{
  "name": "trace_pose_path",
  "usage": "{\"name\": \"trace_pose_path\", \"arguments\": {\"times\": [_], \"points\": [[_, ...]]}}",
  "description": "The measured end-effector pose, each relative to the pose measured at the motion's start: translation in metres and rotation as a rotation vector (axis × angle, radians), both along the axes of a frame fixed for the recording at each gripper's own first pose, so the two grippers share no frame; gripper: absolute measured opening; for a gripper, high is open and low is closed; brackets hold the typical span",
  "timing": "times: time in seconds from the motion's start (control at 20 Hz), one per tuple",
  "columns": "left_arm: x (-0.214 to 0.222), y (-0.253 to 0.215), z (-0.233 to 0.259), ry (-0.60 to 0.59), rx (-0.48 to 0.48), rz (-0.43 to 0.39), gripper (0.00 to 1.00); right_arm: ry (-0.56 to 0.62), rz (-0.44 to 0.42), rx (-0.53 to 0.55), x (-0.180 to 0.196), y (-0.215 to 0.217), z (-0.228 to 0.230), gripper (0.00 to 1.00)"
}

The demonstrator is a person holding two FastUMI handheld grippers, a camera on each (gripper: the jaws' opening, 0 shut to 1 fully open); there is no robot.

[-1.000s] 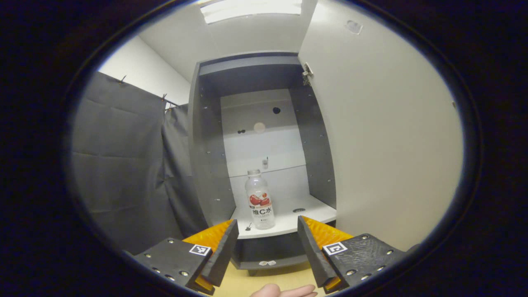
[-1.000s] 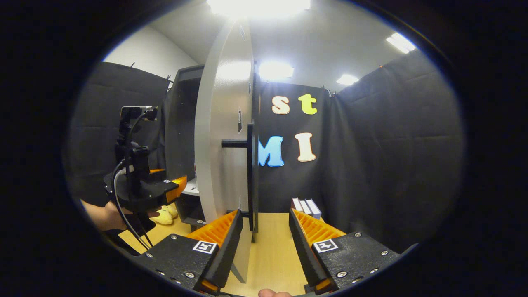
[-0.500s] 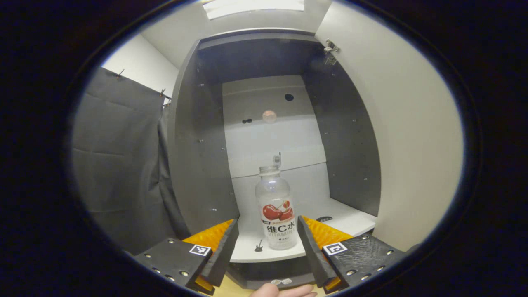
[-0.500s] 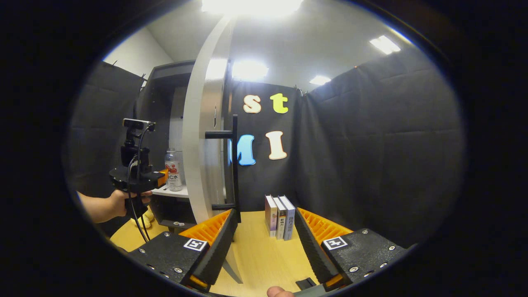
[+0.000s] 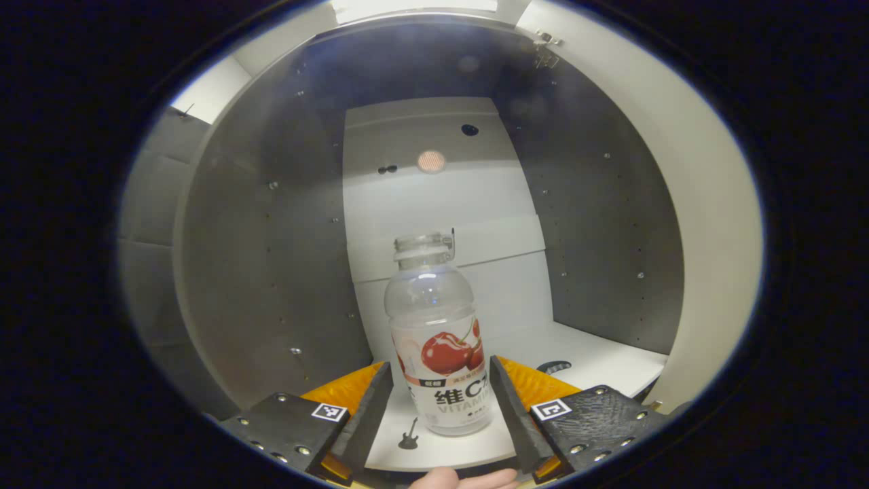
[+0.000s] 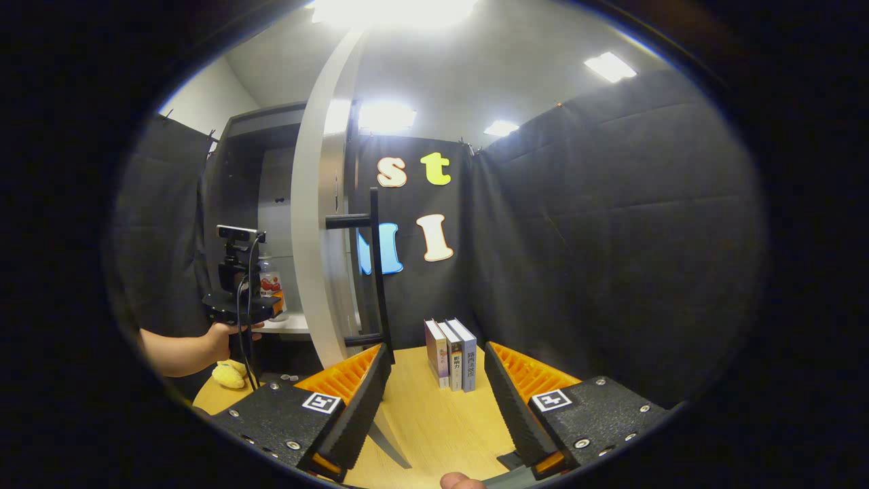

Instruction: Open the cabinet door with the right hand, grasp the bottle in the cabinet with the left hand and place it on the coaster, then close the cabinet door with the right hand.

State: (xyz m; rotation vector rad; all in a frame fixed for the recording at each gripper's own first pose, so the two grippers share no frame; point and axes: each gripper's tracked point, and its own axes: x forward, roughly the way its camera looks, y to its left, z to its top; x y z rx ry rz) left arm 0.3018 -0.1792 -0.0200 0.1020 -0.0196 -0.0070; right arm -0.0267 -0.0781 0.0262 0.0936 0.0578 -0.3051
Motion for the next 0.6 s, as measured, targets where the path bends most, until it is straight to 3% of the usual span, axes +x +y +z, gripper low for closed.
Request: {"name": "trace_pose_path", "arguments": {"times": [0.25,0.3,0.35,0.6], "points": [[0.025,-0.002,0.002,-0.022,-0.022,0.000,0.82,0.005,-0.037,0.005,-0.002,-0.002,-0.003,0.87],[0.028,-0.002,0.004,-0.029,-0.026,0.003,0.87,0.006,-0.040,0.003,-0.001,-0.002,-0.003,0.87],[0.029,-0.002,0.006,-0.038,-0.032,0.002,0.82,0.006,-0.042,0.002,-0.001,-0.002,-0.002,0.87],[0.024,0.000,0.014,-0.058,-0.051,0.006,0.80,-0.004,-0.037,0.012,-0.001,-0.003,-0.004,0.86]]}}
